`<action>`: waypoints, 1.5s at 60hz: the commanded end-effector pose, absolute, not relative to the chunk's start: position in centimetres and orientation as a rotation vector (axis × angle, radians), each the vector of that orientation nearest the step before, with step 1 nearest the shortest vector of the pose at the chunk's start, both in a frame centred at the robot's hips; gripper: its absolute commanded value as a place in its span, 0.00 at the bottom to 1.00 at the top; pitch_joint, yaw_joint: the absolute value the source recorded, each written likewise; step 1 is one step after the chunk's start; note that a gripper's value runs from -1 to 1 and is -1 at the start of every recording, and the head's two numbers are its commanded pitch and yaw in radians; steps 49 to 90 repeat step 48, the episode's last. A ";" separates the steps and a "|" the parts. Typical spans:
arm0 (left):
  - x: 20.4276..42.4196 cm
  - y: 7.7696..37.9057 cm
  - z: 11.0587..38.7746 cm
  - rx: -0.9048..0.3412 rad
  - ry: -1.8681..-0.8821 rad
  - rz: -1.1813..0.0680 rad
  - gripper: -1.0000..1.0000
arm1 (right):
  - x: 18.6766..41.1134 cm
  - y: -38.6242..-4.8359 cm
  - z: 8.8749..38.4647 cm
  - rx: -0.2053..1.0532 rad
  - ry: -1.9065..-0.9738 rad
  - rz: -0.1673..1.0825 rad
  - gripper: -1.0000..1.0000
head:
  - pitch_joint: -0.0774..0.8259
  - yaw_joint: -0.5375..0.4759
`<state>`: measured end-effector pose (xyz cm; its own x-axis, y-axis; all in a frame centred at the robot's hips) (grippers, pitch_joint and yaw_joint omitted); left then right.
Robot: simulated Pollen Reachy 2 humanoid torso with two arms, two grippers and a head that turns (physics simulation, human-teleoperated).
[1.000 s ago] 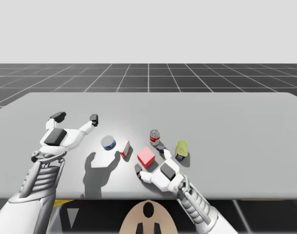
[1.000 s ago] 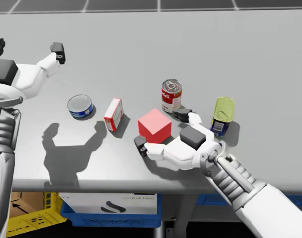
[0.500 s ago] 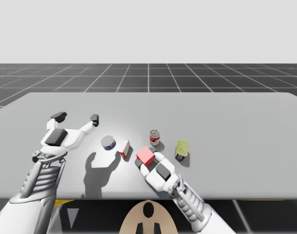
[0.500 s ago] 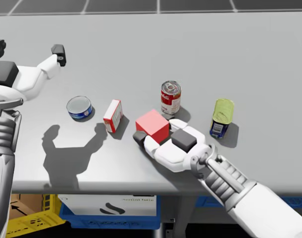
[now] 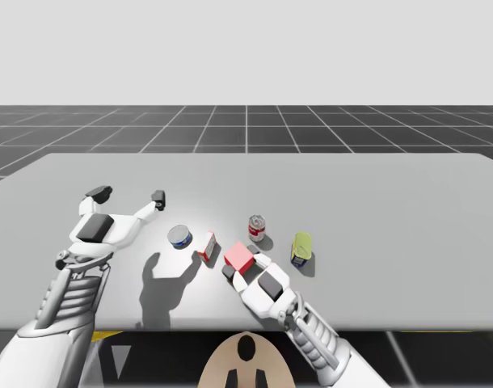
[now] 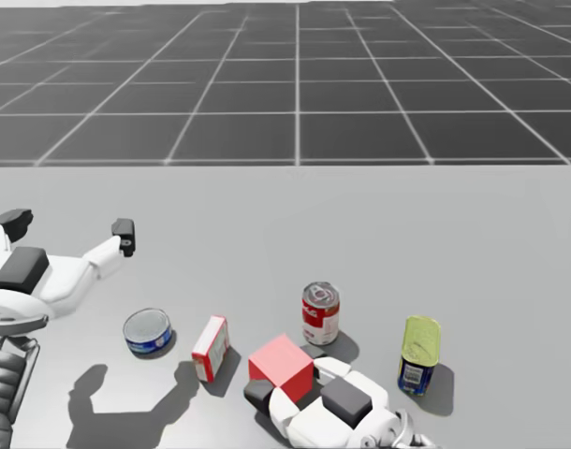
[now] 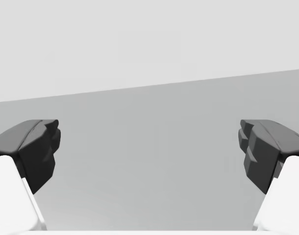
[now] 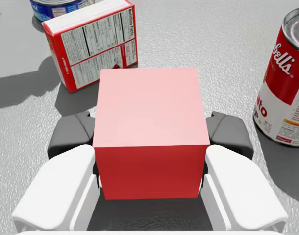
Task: Find the red cube and pick it up.
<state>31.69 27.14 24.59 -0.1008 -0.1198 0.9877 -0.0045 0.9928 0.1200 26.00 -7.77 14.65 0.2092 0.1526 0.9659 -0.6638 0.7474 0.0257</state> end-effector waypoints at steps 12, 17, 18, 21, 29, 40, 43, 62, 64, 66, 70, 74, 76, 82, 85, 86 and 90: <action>31.7 26.9 24.4 0.093 -1.667 -0.101 0.00 | 24.6 -5.7 16.3 0.592 -1.272 0.552 1.00 | 0.45 0.55; 31.7 26.9 24.4 0.092 -1.667 -0.101 0.00 | 24.1 -5.7 18.1 0.615 -1.296 0.547 1.00 | 0.45 0.55; 31.7 26.9 24.4 0.092 -1.667 -0.101 0.00 | 24.0 -5.7 18.3 0.619 -1.299 0.547 1.00 | 0.45 0.55; 31.7 27.0 24.5 0.092 -1.667 -0.100 0.00 | 23.7 -5.7 19.7 0.625 -1.323 0.551 1.00 | 0.45 0.55; 31.7 27.0 24.5 0.092 -1.668 -0.097 0.00 | 23.2 -6.1 23.2 0.617 -1.401 0.568 1.00 | 0.45 0.55; 31.7 27.1 24.6 0.091 -1.668 -0.096 0.00 | 23.1 -7.3 29.8 0.588 -1.569 0.605 1.00 | 0.45 0.54; 31.7 27.1 24.6 0.091 -1.669 -0.095 0.00 | 23.1 -7.8 31.4 0.585 -1.621 0.607 1.00 | 0.45 0.54; 31.7 27.2 24.6 0.092 -1.668 -0.091 0.00 | 22.9 -9.0 34.9 0.559 -1.742 0.603 1.00 | 0.45 0.54; 31.7 27.2 24.6 0.092 -1.668 -0.091 0.00 | 22.9 -9.0 34.9 0.559 -1.742 0.603 1.00 | 0.45 0.54; 31.7 27.2 24.6 0.092 -1.668 -0.091 0.00 | 22.9 -9.0 34.9 0.559 -1.742 0.603 1.00 | 0.45 0.54; 31.7 27.2 24.6 0.092 -1.668 -0.091 0.00 | 22.9 -9.0 34.9 0.559 -1.742 0.603 1.00 | 0.45 0.54; 31.7 27.2 24.6 0.092 -1.668 -0.091 0.00 | 22.9 -9.0 34.9 0.559 -1.742 0.603 1.00 | 0.45 0.54; 31.7 27.2 24.6 0.092 -1.668 -0.091 0.00 | 22.9 -9.0 34.9 0.559 -1.742 0.603 1.00 | 0.45 0.54; 31.7 27.2 24.6 0.092 -1.668 -0.091 0.00 | 22.9 -9.0 34.9 0.559 -1.742 0.603 1.00 | 0.45 0.54; 31.7 27.2 24.6 0.092 -1.668 -0.091 0.00 | 22.9 -9.0 34.9 0.559 -1.742 0.603 1.00 | 0.45 0.54; 31.7 27.2 24.6 0.092 -1.668 -0.091 0.00 | 22.9 -9.0 34.9 0.559 -1.742 0.603 1.00 | 0.45 0.54; 31.7 27.2 24.6 0.092 -1.668 -0.091 0.00 | 22.9 -9.0 34.9 0.559 -1.742 0.603 1.00 | 0.45 0.54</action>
